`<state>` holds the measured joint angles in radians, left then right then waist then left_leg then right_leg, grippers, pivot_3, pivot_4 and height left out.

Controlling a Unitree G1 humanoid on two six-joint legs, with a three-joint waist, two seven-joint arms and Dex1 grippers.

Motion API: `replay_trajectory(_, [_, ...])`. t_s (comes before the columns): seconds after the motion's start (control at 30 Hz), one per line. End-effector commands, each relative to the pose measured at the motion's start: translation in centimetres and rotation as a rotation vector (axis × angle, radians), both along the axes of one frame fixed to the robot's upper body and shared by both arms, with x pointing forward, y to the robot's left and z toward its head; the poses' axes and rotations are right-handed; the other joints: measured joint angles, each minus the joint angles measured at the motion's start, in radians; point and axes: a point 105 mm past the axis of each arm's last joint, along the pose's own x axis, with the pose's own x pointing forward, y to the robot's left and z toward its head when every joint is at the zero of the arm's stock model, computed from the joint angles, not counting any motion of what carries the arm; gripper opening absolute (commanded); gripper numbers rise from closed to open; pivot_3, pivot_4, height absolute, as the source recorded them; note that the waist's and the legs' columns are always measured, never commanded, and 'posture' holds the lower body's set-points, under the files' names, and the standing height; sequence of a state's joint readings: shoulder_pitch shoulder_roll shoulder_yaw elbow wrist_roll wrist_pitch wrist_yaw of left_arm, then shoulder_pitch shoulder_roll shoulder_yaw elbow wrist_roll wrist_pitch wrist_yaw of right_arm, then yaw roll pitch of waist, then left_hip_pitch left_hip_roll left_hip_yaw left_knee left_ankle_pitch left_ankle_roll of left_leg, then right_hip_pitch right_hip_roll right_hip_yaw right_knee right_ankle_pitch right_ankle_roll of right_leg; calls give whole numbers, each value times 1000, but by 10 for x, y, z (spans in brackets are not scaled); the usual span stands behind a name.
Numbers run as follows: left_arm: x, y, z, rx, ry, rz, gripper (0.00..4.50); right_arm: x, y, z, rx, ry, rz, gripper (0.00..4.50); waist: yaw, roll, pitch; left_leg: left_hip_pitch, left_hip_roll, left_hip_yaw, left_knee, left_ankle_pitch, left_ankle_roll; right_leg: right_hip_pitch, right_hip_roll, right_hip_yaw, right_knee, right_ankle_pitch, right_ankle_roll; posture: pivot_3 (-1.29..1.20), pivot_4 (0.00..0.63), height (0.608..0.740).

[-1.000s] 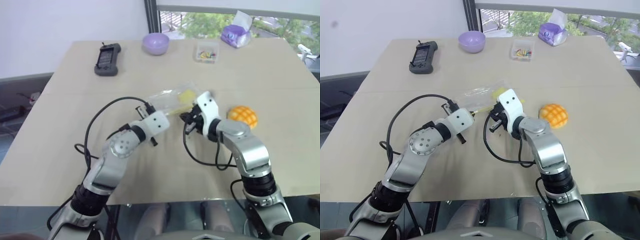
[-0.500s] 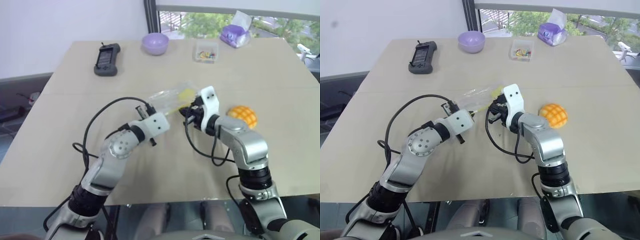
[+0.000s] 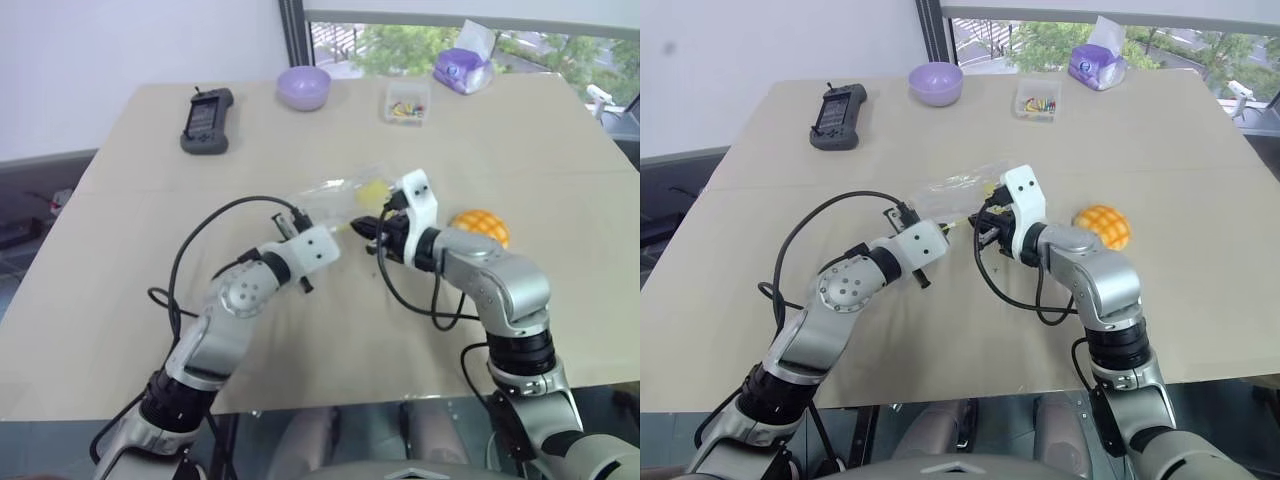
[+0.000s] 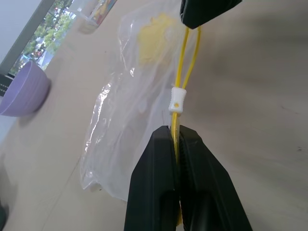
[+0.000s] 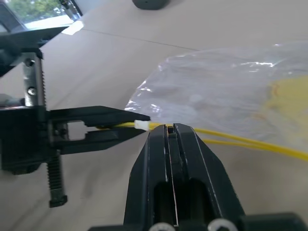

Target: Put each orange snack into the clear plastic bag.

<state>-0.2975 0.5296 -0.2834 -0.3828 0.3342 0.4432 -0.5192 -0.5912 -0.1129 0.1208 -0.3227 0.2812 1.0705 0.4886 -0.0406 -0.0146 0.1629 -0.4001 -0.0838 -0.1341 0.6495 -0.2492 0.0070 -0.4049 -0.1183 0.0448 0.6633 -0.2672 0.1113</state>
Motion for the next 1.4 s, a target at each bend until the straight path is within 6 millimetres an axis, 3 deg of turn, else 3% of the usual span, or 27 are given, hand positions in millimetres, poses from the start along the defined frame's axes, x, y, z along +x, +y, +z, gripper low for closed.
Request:
replay_trajectory(0.03, [-2,-3,12,1,-50,-13,0,-2,5,14,18,-51,13,72,0,0,0,0,0,0,0,0,0,0,0,0,0,0,0,0,150,740])
replay_trajectory(0.33, [-5,-5,11,-11,-40,-20,0,8,-2,-6,12,10,-50,72,0,0,0,0,0,0,0,0,0,0,0,0,0,0,0,0,150,740])
replay_trajectory(0.8, [-6,-10,13,-12,-37,-54,0,24,1,-17,15,48,-128,72,0,0,0,0,0,0,0,0,0,0,0,0,0,0,0,0,150,740])
replay_trajectory(1.03, [-6,-17,17,-22,-49,-93,0,39,1,-39,-290,-186,-74,72,-1,0,0,0,0,0,0,0,0,0,0,0,0,0,0,0,150,740])
replay_trajectory(1.23, [-5,-17,19,-7,-43,-156,0,54,5,-26,-381,-464,-28,72,-3,0,0,0,0,1,0,0,0,0,0,1,0,0,0,0,150,740])
replay_trajectory(1.33, [-1,-14,20,2,-48,-153,0,57,2,-24,-524,-637,12,877,-2,0,0,0,0,1,0,0,0,0,0,1,0,0,0,0,150,740])
replay_trajectory(1.4, [2,-12,20,5,-54,-136,0,57,-1,-23,-613,-747,49,1910,-2,0,0,0,0,1,0,0,0,0,0,1,0,0,0,0,150,740])
